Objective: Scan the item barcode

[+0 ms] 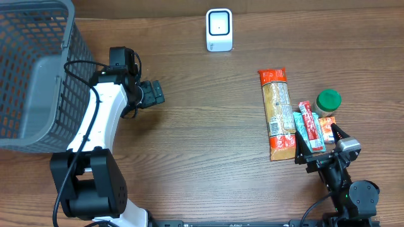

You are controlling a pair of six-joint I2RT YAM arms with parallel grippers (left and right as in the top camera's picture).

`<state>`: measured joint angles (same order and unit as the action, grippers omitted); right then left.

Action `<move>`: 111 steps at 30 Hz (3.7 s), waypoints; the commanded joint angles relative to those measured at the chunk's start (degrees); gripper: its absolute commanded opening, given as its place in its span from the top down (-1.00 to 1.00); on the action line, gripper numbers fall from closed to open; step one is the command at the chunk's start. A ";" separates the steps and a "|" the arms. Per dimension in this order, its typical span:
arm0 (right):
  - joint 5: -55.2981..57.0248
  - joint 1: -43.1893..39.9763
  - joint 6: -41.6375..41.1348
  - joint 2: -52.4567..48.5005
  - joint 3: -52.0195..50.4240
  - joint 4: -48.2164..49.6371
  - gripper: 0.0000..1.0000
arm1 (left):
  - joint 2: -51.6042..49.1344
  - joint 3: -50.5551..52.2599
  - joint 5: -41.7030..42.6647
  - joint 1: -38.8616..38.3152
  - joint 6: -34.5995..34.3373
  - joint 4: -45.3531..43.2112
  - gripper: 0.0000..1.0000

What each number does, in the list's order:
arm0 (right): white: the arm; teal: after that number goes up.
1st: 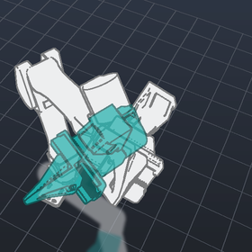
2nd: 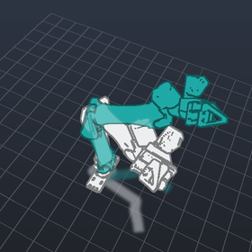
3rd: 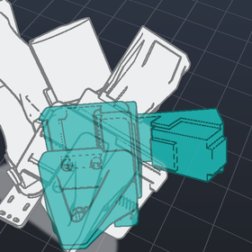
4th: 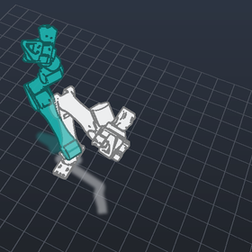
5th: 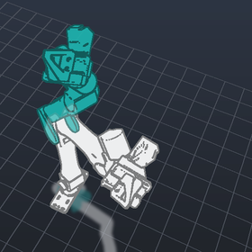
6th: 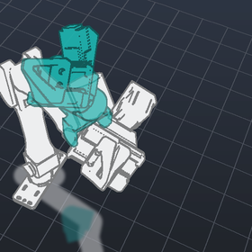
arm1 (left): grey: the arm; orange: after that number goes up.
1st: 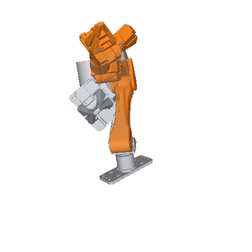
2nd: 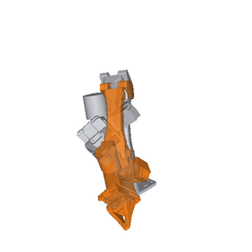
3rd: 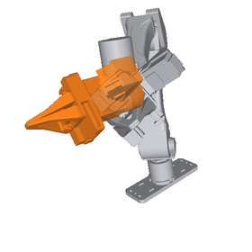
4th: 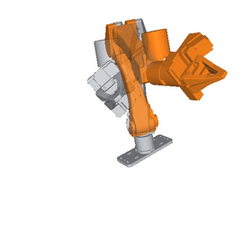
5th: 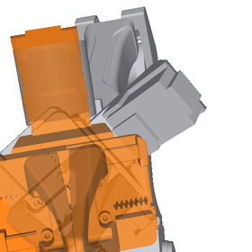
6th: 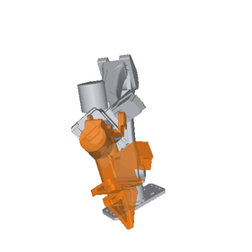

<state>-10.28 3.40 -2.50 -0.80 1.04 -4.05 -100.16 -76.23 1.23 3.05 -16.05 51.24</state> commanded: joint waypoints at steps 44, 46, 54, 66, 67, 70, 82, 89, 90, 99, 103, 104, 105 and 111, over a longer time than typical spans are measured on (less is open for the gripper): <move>-0.11 -0.26 1.27 0.63 -0.59 0.26 -1.00 | 1.16 -0.74 -0.35 -0.07 1.07 -0.26 -0.99; -0.11 -0.26 1.27 0.63 -0.59 0.26 -1.00 | 1.16 -0.74 -0.35 -0.07 1.07 -0.28 -0.99; -0.11 -0.26 1.29 0.63 -0.59 0.26 -1.00 | 1.16 -0.74 -0.35 -0.07 1.07 -0.28 -0.99; -0.11 -0.26 1.27 0.63 -0.59 0.26 -1.00 | 2.58 -0.74 -0.35 -0.07 1.07 -0.26 -1.00; -0.11 -0.26 1.27 0.63 -0.59 0.26 -1.00 | 3.43 -0.74 -0.35 -0.07 1.07 -0.26 -1.00; -0.11 -0.26 1.27 0.63 -0.59 0.26 -1.00 | 8.48 -0.74 -0.35 -0.07 1.07 -0.26 -1.00; -0.11 -0.26 1.27 0.63 -0.59 0.26 -1.00 | 36.02 -0.74 -0.35 -0.07 1.07 -0.26 -1.00; -0.11 -0.26 1.29 0.63 -0.59 0.26 -1.00 | 44.13 -0.74 -0.35 -0.07 1.07 -0.22 -0.99; -0.11 -0.26 1.27 0.63 -0.59 0.26 -1.00 | 44.59 -0.74 -0.35 -0.07 1.07 -0.17 -1.00; -0.11 -0.26 1.29 0.63 -0.59 0.26 -1.00 | 47.36 -0.74 -0.35 -0.07 1.07 2.49 -1.00; -0.11 -0.26 1.27 0.63 -0.59 0.26 -1.00 | 50.25 -0.74 -0.35 -0.07 1.07 5.07 -0.99; -0.11 -0.26 1.27 0.63 -0.59 0.26 -1.00 | 50.99 -0.74 -0.35 -0.07 1.07 5.68 -1.00; -0.11 -0.26 1.27 0.63 -0.59 0.26 -1.00 | 51.78 -0.72 -0.35 -0.07 1.07 6.27 -1.00; -0.11 -0.26 1.27 0.63 -0.59 0.26 -1.00 | 56.68 0.04 -0.35 -0.07 1.07 9.38 -1.00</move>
<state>-10.28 3.40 -1.48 -0.80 1.04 -4.10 -45.76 -76.23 1.23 3.05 -16.05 60.29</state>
